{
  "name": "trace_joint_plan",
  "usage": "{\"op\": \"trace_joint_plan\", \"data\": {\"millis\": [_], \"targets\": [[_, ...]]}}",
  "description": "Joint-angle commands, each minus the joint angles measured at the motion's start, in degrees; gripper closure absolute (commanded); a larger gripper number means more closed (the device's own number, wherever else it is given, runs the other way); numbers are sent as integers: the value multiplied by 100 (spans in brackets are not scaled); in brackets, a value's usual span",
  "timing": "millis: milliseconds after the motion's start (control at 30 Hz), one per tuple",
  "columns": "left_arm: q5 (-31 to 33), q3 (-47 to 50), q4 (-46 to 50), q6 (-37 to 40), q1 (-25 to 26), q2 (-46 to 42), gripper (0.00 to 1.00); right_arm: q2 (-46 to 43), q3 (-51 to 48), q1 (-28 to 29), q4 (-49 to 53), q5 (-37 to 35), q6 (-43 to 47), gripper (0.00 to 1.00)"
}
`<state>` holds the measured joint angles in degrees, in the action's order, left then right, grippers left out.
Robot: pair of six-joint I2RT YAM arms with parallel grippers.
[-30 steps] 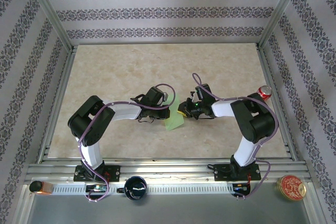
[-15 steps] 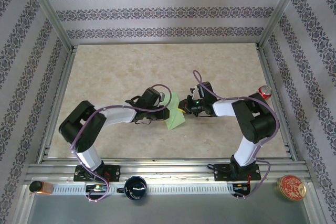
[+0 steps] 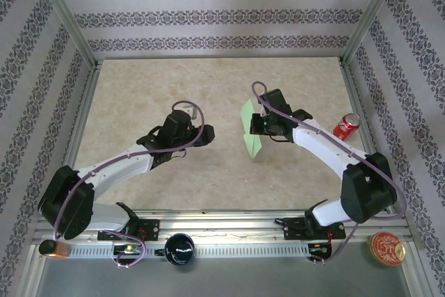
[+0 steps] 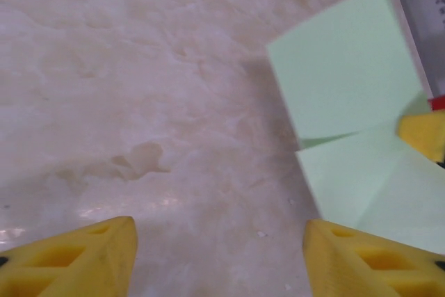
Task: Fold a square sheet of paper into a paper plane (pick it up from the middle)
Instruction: Turn over the paper at the center of the table.
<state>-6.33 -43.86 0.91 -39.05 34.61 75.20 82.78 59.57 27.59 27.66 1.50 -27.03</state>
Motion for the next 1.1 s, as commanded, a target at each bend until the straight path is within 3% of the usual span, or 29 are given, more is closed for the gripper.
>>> {"op": "trace_joint_plan", "data": {"millis": [0,167,300,433,733,833,933,1067], "targets": [[311,173,238,-201,-182,-327,33,29,421,343,1568,-2392,786,100],[564,422,351,-410,-358,-740,33,304,565,699,1523,-3177,766,100],[1076,561,865,-656,-507,-1201,34,1035,918,1226,1632,-3709,722,100],[1412,662,1440,-877,-742,-1671,35,1798,1327,1707,1757,-3800,521,100],[1398,985,1687,-1013,-1044,-2423,37,2470,1891,1969,1111,-1230,-104,92],[1185,929,1579,-996,-1042,-2233,37,2649,2115,1947,1011,-440,-63,83],[766,757,1400,-905,-1044,-1820,37,2536,1997,1785,620,630,-76,66],[76,561,1061,-837,-1036,-1174,39,1966,1303,1430,-182,1438,-330,64]]}}
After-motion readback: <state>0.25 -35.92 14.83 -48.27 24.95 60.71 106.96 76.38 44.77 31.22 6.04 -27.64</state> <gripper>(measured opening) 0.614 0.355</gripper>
